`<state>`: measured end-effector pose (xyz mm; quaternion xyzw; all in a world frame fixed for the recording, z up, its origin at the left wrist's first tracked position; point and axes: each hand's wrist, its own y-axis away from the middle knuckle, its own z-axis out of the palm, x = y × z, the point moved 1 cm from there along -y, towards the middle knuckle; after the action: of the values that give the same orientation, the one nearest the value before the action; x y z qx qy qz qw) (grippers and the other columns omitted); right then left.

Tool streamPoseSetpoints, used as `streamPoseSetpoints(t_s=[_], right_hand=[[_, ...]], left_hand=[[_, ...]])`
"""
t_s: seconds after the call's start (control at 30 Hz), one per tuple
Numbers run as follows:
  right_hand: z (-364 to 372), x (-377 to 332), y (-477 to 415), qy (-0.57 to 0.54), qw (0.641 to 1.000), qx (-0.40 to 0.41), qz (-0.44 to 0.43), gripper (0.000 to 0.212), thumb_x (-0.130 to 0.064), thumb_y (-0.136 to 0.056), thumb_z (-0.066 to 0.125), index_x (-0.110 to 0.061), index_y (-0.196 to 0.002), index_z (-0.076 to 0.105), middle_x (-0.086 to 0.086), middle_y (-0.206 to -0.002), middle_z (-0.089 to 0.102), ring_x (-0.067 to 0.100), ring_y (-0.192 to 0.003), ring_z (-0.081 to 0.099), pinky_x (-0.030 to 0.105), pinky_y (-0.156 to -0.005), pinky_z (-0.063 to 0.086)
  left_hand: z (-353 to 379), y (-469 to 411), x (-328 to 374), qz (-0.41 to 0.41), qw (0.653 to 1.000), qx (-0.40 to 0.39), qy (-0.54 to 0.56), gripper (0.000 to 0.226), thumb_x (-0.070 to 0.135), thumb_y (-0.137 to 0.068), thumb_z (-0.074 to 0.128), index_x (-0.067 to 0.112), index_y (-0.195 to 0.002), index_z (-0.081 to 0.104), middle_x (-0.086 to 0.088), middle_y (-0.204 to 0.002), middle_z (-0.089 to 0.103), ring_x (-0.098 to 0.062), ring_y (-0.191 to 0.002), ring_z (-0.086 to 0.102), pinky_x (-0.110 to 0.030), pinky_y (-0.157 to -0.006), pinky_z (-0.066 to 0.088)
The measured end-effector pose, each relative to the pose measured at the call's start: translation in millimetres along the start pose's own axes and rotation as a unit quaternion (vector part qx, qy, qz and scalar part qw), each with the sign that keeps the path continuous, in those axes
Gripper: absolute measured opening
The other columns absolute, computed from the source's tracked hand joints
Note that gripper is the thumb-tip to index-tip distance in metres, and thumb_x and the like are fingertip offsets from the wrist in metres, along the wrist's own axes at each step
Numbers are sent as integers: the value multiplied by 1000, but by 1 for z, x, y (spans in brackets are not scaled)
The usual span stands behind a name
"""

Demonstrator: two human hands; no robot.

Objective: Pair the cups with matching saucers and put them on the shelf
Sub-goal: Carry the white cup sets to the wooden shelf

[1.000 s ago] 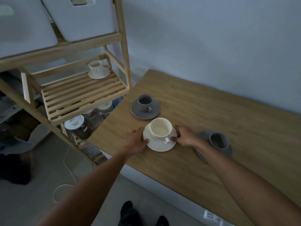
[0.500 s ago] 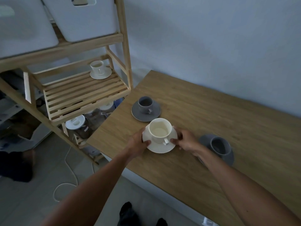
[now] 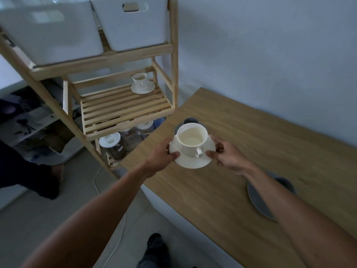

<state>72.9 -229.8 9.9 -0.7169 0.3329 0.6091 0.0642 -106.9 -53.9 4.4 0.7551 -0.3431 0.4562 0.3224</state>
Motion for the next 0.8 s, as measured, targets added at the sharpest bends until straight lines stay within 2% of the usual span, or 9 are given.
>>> streamPoseSetpoints(t_s=[0.13,0.2,0.27,0.33,0.43,0.5,0.57,0.63,0.8], right_hand=[[12,-34,-24,26,999,-22,-31,72,-11,-87,71,-24,-149,36,6,-102,65,22,-78,54,27,-51,44],[23,-55,-39,52,997,-29,-56,66,-13,-87,72,-25,-145,44,0,-102,67,17,-80,61,25,-50,45],[35,-75,-59,79,993,-36,-80,59,-15,-87,72,-27,-140,50,-1,-103,70,20,-86,66,29,-53,50],[48,-92,-81,86,992,-41,-84,58,-15,-87,72,-30,-139,50,5,-99,71,23,-78,66,32,-52,50],[73,-117,-119,86,991,-55,-88,60,-15,-87,72,-27,-141,50,4,-98,72,13,-77,65,21,-52,47],[89,-133,-145,101,987,-69,-102,53,-16,-87,72,-35,-133,53,-1,-94,70,10,-74,64,23,-53,46],[108,-149,-174,116,984,-83,-108,54,-18,-87,72,-45,-127,48,-6,-84,65,3,-62,59,24,-52,45],[126,-161,-200,146,978,-94,-119,54,-21,-88,71,-39,-134,49,-7,-85,66,3,-65,59,23,-53,45],[172,-180,-265,192,966,-121,-128,63,-28,-91,67,-34,-146,39,2,-87,69,12,-67,61,25,-52,49]], left_hand=[[-36,-10,6,5,1000,14,-2,54,20,-89,66,30,-137,45,7,-106,58,-11,-100,61,-28,-83,54],[-58,-18,5,8,1000,28,-3,55,19,-88,67,28,-138,46,5,-110,59,-17,-105,60,-34,-88,54],[-82,-29,4,11,999,48,2,54,19,-86,69,26,-136,48,8,-111,60,-18,-108,59,-34,-88,54],[-106,-41,1,4,997,72,-7,58,21,-85,70,24,-138,47,5,-110,62,-20,-107,60,-36,-87,54],[-148,-62,-5,-10,990,117,-79,63,29,-85,71,23,-141,44,0,-106,59,-22,-100,62,-41,-86,55],[-175,-75,-10,-21,989,125,-81,64,28,-84,71,22,-142,44,-1,-103,60,-24,-99,62,-43,-86,55],[-202,-89,-17,-28,989,140,-43,62,20,-84,72,20,-140,46,0,-99,60,-23,-94,63,-36,-77,58],[-226,-102,-25,-24,988,153,-13,58,12,-84,71,19,-137,48,2,-95,60,-21,-86,63,-22,-60,56],[-277,-138,-55,-50,983,174,-32,59,16,-83,72,22,-137,49,10,-92,61,-7,-83,63,-23,-66,53]])
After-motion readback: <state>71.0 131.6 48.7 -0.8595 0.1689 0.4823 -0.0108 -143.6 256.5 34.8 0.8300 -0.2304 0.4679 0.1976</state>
